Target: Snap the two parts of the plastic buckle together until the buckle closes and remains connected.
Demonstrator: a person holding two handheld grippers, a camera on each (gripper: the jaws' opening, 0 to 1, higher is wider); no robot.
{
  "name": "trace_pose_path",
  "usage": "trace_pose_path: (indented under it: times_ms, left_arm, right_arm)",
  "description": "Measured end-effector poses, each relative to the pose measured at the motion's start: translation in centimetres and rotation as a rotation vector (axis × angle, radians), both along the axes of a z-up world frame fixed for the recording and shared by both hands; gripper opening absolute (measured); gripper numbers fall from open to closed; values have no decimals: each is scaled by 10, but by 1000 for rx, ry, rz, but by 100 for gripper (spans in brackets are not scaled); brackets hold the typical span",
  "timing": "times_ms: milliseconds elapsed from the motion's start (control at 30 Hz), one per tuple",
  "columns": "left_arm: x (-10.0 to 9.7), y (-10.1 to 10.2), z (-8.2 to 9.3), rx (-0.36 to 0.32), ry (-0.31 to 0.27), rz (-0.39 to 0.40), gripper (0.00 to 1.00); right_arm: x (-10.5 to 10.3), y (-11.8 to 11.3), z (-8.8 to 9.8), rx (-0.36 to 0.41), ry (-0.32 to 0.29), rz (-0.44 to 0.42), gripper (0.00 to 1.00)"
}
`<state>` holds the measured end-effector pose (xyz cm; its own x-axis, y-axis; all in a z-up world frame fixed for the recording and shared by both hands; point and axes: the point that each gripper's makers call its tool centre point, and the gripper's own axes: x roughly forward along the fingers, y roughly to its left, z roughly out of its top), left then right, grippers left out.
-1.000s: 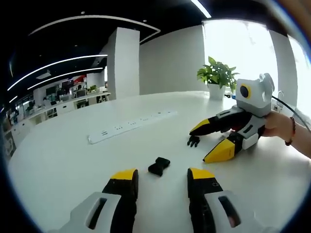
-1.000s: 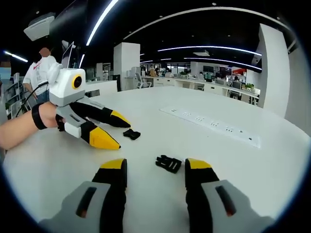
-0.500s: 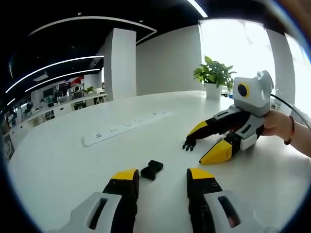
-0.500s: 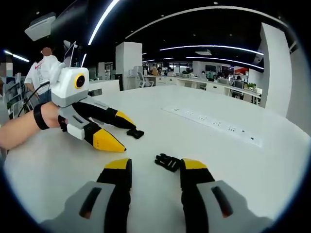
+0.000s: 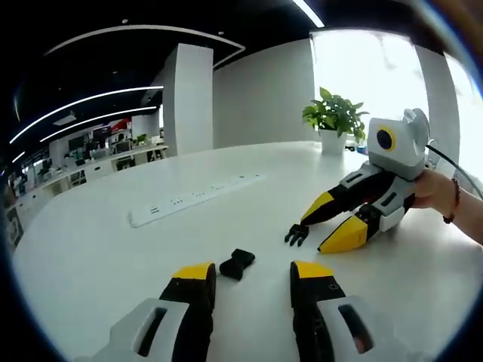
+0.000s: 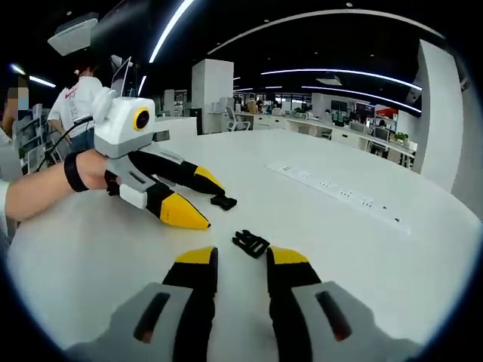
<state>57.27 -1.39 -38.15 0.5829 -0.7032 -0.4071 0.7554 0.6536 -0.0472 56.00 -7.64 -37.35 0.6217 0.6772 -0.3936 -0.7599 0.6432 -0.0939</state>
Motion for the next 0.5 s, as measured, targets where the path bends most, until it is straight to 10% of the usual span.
trace_pose_path:
  times_ms: [500]
  left_arm:
    - [-1, -2, 0, -3, -1, -4, 39]
  right_arm:
    - [2, 8, -1, 30, -28, 18, 30]
